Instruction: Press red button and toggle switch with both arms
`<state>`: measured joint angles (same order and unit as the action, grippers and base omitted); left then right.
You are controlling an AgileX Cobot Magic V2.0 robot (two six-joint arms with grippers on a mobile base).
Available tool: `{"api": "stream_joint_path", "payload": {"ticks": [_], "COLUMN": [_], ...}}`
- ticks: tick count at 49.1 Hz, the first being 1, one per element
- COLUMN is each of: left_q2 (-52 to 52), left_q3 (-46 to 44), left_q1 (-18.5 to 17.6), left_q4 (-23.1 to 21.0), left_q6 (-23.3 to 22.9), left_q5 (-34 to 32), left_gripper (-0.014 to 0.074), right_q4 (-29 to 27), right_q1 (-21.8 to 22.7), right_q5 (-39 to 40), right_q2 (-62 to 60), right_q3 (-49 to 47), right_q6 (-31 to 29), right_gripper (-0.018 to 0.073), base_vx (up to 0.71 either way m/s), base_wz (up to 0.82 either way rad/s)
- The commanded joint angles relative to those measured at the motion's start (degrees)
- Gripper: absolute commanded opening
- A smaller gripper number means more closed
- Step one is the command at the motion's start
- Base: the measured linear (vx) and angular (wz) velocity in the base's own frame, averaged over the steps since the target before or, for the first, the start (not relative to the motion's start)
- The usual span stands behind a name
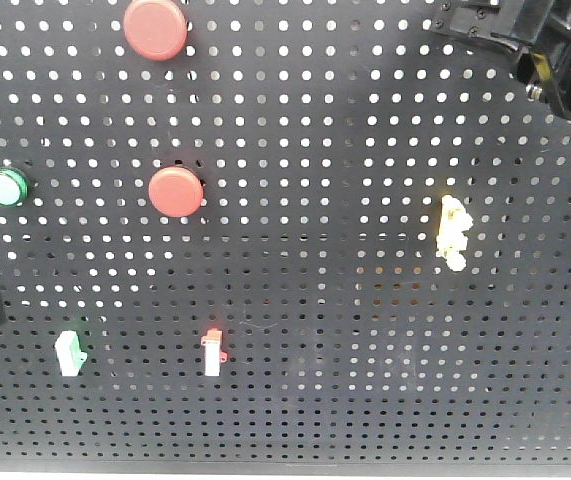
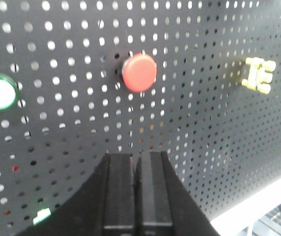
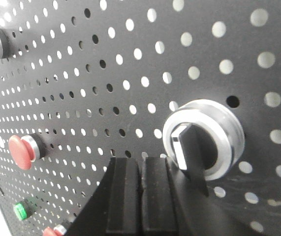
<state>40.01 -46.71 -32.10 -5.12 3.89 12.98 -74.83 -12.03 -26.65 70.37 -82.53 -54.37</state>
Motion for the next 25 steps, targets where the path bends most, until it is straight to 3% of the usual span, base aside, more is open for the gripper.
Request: {"api": "stream_joint_path", "payload": {"ticks": [1,25], "left_q2": [-0.06,-0.06], "left_q3": [-1.51,-1.51], "left_q1": [0.02,0.07], "left_q4": [-0.63,-0.36], "left_q6": [-0.39,-0.34], "left_q5": [-4.26,-4.26], "left_gripper": [0.0002,0.0002], "right_q4": [0.37,11.9], "right_q1": [0.26,0.26], "right_q5": [5.57,9.38], "right_q2": [-1.22,-1.35], "right_q3": [-1.89,-1.89], "right_q6": [-0.47,3.23], "right_gripper": [-0.0003,-0.0003], "base_vx": [0.0,0.0], "base_wz": [0.0,0.0]}}
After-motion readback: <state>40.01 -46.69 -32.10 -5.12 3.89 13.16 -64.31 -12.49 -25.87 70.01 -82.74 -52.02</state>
